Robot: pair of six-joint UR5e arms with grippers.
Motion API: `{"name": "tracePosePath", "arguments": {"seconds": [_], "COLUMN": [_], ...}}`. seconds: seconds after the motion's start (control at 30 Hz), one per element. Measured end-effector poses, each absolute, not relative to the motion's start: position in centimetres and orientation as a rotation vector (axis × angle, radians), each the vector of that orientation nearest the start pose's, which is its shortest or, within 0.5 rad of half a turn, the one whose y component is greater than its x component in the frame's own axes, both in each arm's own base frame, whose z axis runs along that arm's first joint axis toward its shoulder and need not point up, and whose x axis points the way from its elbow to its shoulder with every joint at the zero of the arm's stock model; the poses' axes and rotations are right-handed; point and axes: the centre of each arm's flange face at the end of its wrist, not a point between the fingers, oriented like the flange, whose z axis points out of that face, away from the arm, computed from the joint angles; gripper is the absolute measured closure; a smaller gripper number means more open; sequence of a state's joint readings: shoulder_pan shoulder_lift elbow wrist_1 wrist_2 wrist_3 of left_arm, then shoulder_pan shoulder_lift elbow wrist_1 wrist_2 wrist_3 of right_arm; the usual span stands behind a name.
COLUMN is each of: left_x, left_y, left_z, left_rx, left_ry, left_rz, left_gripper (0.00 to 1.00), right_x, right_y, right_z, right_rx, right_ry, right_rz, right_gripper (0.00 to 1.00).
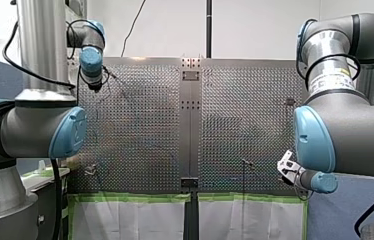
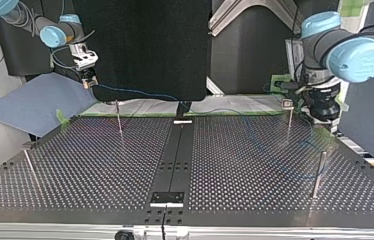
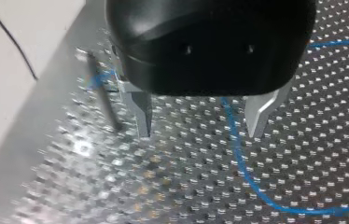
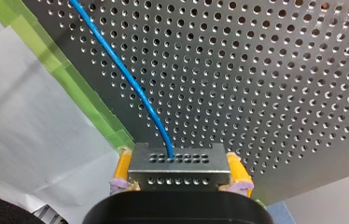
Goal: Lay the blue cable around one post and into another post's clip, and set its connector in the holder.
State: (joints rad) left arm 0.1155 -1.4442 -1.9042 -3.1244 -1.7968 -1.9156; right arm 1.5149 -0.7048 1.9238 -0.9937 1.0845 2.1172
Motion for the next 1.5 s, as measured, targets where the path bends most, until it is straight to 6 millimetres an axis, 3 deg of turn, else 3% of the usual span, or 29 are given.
{"name": "tracePosePath", "arguments": {"seconds": [0.33,0.67,0.77,0.93,1.17,1.5], "left_x": [39.3,36.1,35.8,36.4,37.0,35.9], "left_y": [-6.1,-8.2,-8.8,-9.6,-10.3,-11.1], "left_z": [46.0,53.2,54.5,55.0,52.3,51.4], "left_rx": [-0.559,-0.468,-0.437,-0.402,-0.397,-0.387], "left_ry": [1.57,1.509,1.516,1.558,1.688,1.773], "left_rz": [0.09,-0.015,-0.045,-0.06,-0.024,-0.015], "left_gripper": [0.0,0.0,0.0,0.0,0.0,0.0], "right_x": [15.3,15.7,15.7,15.9,16.0,16.2], "right_y": [-53.1,-53.0,-53.0,-52.9,-52.9,-52.8], "right_z": [-4.7,-4.7,-4.7,-4.7,-4.7,-4.8], "right_rx": [-1.696,-1.7,-1.7,-1.699,-1.699,-1.7], "right_ry": [2.089,2.081,2.079,2.076,2.074,2.072], "right_rz": [-2.14,-2.139,-2.139,-2.137,-2.136,-2.13], "right_gripper": [1.0,1.0,1.0,1.0,1.0,1.0]}}
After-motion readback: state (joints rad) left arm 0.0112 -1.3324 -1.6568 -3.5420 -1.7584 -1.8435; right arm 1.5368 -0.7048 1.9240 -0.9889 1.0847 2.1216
